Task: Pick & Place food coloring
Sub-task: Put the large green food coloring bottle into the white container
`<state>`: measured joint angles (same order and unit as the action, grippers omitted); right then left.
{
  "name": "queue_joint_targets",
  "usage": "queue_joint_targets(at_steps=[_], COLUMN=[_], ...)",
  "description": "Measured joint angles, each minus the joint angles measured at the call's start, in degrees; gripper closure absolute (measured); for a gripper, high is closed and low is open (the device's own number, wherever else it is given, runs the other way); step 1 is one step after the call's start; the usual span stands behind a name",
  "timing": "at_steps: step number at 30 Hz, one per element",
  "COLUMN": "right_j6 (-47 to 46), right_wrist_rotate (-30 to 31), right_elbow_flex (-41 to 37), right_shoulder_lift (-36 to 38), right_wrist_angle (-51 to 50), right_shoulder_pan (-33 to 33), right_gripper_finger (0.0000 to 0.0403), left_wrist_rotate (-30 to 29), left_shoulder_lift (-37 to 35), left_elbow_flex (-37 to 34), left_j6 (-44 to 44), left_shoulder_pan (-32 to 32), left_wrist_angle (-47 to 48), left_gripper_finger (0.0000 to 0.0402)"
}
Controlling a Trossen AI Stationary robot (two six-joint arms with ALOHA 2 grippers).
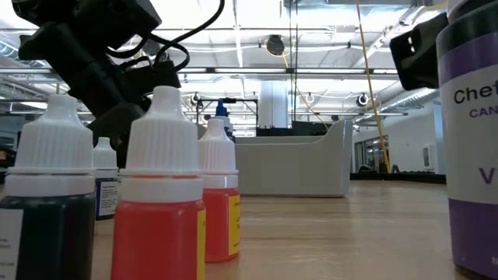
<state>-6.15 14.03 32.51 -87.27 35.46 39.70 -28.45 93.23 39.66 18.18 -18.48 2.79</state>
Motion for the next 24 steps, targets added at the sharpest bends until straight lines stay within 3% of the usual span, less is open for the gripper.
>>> queue_joint_targets(at_steps=[8,24], right_j6=[-0.6,-0.5], right_wrist_rotate=[-0.9,-3.8], right_elbow_flex=[0.0,0.0], right_shoulder_lift=[-0.8,-0.8], right_wrist_angle=[0.2,-1.6], right_shoulder_pan=[-0.6,-0.7], right_gripper_finger=[0.0162,0.0287], left_wrist_rotate=[0.0,0.0], left_shoulder_lift=[0.0,0.0], left_elbow_flex=[0.0,0.0], left_j6=[-0.5,-1.2], left_shoulder_pan=[0.0,0.0], left_wrist_angle=[0.0,0.0], left_gripper_finger=[0.0376,0.0376])
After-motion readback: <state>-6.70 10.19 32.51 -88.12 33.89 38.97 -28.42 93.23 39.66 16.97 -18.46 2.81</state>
